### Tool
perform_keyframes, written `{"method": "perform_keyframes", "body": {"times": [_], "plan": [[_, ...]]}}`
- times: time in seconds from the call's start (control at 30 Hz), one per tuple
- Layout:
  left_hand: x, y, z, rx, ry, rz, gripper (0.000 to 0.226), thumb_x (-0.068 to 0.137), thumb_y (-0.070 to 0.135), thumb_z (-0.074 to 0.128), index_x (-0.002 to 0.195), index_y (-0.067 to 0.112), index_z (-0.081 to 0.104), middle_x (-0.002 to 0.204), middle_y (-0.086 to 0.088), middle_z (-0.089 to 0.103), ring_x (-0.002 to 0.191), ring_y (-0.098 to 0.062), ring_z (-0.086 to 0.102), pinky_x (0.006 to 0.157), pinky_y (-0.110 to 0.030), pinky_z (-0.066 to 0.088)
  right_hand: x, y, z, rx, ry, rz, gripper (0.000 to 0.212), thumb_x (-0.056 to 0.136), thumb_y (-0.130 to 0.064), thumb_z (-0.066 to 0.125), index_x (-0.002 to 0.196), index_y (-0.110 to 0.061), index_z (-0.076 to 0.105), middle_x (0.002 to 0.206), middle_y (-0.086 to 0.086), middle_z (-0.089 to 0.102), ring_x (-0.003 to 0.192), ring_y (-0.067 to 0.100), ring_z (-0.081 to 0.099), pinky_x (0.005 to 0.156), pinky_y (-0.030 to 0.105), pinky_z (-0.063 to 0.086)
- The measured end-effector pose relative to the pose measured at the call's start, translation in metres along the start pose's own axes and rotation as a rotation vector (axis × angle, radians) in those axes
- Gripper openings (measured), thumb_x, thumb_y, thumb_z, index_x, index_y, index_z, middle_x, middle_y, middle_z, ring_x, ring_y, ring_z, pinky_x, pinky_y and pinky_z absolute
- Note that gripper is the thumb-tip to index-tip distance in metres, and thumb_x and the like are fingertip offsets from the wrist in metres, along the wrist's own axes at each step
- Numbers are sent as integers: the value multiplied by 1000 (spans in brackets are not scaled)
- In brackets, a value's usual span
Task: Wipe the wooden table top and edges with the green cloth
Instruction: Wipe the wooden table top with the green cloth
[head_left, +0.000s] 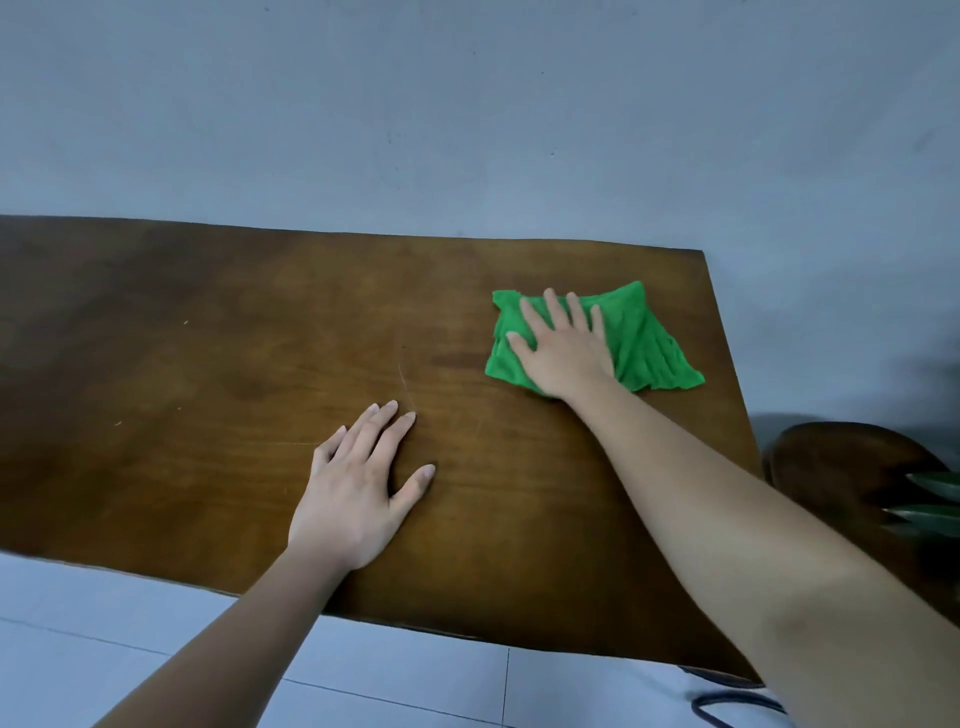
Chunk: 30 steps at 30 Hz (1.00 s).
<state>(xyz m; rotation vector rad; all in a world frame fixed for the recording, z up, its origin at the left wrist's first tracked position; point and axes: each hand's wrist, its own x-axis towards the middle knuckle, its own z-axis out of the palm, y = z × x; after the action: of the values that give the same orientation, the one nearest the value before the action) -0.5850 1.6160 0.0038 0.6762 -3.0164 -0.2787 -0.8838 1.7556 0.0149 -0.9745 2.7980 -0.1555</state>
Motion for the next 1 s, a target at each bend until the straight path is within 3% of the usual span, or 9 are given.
{"method": "perform_keyframes", "body": {"times": [0.2,0.37,0.5,0.63,0.77,1.0], "plan": [[0,-1,0,-26,-1,14,83,104,85,7,173,41,22,183,15,14,169,-7,3,138,-46,9,-114,-35,21,-75,-61,-342,73,111,-75,0,177,-44,-5,187,-6,-10,173,24,-13,139,56,-4],[-1,-1,0,-32,16,17,85,104,84,6,173,38,26,182,12,19,170,-11,7,137,-48,12,-224,-9,41,-34,-23,-492,68,117,-69,17,179,-41,11,188,-8,1,174,19,-4,140,48,-1],[-1,-2,-2,-36,19,28,87,103,83,4,172,37,28,182,9,21,170,-14,9,137,-49,12,-268,23,41,-5,-4,-427,67,117,-70,23,178,-43,14,188,-11,-2,173,14,-8,141,44,-1],[0,-4,2,-35,10,40,89,102,85,3,172,36,27,183,8,20,170,-16,8,137,-50,11,-282,61,37,43,45,-199,72,112,-79,26,177,-47,17,188,-11,-3,173,11,-12,141,47,4],[0,-4,1,-51,7,58,89,102,84,8,171,35,32,182,7,23,170,-17,13,137,-52,13,-284,91,34,75,70,-1,82,108,-86,20,178,-46,4,188,-12,-7,172,9,-14,141,45,2],[21,57,-8,-73,-2,138,73,108,73,34,169,33,38,179,7,31,167,-20,25,133,-52,21,-246,117,29,60,76,-28,79,110,-82,12,178,-43,5,188,-8,-4,173,15,-12,140,44,-3]]}}
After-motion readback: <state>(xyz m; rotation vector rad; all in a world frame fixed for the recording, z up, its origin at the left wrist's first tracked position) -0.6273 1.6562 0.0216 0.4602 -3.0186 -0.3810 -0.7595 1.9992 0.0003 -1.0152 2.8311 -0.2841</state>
